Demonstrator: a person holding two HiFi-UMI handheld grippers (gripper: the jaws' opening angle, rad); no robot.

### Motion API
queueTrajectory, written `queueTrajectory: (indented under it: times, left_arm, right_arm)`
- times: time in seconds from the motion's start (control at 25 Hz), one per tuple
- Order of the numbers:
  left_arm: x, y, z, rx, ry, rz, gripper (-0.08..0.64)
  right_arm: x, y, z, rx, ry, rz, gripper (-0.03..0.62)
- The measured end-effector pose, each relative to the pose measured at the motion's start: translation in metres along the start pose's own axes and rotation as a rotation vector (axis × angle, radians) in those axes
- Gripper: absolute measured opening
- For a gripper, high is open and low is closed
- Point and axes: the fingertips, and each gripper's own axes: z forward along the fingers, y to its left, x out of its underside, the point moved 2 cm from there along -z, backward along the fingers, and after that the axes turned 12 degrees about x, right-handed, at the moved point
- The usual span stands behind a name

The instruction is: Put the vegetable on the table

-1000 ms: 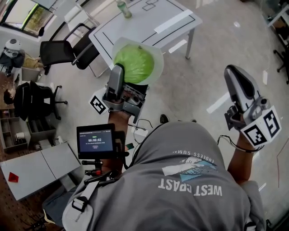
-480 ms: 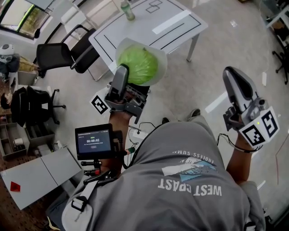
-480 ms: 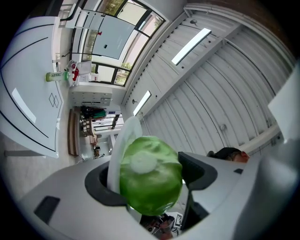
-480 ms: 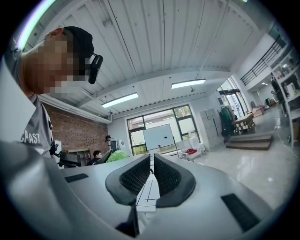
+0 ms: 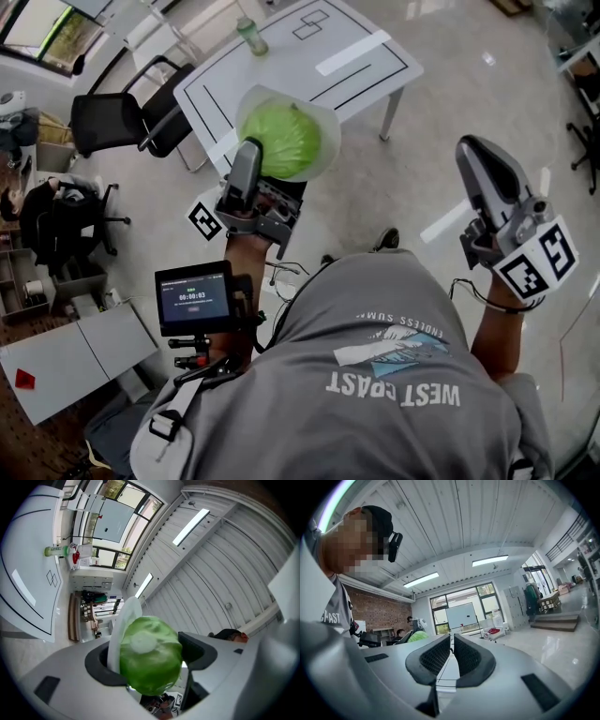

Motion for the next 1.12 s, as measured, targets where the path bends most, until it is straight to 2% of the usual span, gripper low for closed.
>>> queueTrajectory:
  times: [0.16,0.32,0.4,0.6,0.84,1.04,1.12]
  left_arm:
    - [0.014,0.033,0.024,-0.013,-0.025,0.012,0.347]
    - [0.019,0.092,0.050,-0.044,-0.036,0.028,0.347]
    - [0.030,0.099,0.059,-0.039,-0.035,0.032,0.347]
    - [0.061,0.076,0.072,-0.029,-0.018,0.024,0.347]
    - [0.016,0.124,0.078,-0.060,-0.014,0.008,0.347]
    - [0.017,0.132,0.079,-0.062,0.029,0.005,0.347]
    - [0.005,0.136,0.083,-0.059,0.044,0.002,0.347]
  right_arm:
    - [-0.013,-0.047,0.006,-0.012,0.009,-0.002,0.011]
    - [-0.010,-0.115,0.029,-0.021,0.024,0.019,0.011]
    - [-0.013,-0.134,0.019,-0.012,0.016,0.020,0.011]
    - [-0.022,-0.138,-0.024,0.017,0.002,0.035,0.011]
    - [-0.017,-0.158,0.034,0.038,0.021,0.053,0.011]
    - [-0.016,-0.158,0.027,0.073,0.002,0.051,0.011]
    - [-0.021,-0.155,0.037,0.083,-0.006,0.049,0.011]
